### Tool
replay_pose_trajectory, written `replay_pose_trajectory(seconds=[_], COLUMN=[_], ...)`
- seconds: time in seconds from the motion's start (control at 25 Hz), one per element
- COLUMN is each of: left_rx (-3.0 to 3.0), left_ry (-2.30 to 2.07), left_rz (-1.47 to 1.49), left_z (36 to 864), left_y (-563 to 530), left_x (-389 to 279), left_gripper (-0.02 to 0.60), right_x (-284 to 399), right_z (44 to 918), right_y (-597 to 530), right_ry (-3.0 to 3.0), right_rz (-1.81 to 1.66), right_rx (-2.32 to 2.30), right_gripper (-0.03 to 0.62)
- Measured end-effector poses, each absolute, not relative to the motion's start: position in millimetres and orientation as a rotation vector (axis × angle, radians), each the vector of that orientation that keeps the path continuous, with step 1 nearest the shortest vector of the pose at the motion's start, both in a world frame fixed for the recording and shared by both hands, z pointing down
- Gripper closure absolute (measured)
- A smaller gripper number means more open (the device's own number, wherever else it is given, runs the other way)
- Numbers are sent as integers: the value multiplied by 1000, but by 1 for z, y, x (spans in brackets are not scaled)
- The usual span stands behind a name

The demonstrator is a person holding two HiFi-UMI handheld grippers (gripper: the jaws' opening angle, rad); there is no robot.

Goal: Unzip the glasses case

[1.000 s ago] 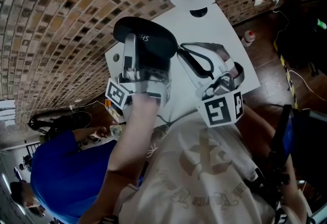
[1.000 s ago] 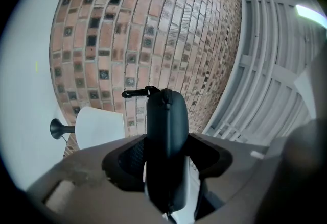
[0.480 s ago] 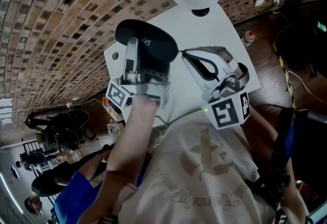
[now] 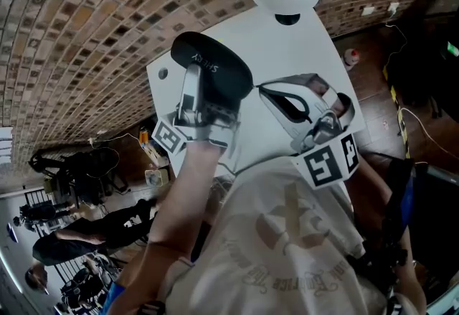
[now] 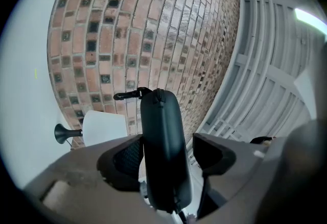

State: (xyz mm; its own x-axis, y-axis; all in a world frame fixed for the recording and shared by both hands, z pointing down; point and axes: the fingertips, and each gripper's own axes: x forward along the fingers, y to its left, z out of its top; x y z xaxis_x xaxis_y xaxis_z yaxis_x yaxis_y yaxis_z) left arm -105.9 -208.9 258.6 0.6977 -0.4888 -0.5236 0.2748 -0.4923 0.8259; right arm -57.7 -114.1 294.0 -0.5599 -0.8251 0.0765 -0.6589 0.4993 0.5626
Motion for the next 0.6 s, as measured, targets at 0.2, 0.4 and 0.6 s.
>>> replay_pose_trajectory(seconds=[0.2,0.4,0.6], left_rx=[1873,1858,1871], left_ry=[-149,-124,-115], left_rz=[-897,-843,-769], left_z=[264,278,293], left_y=[-205,-199,-195], left_x=[-104,-94,-84], left_gripper=[249,244,261], right_x=[-60,-76,-81], right_z=[299,311,328], right_y=[-109,-96,-89], right_ry=[-2360,-2249,-2175], right_rz=[-748,-897,-931], right_rx=[1170,957,820], right_gripper=[585,585,585])
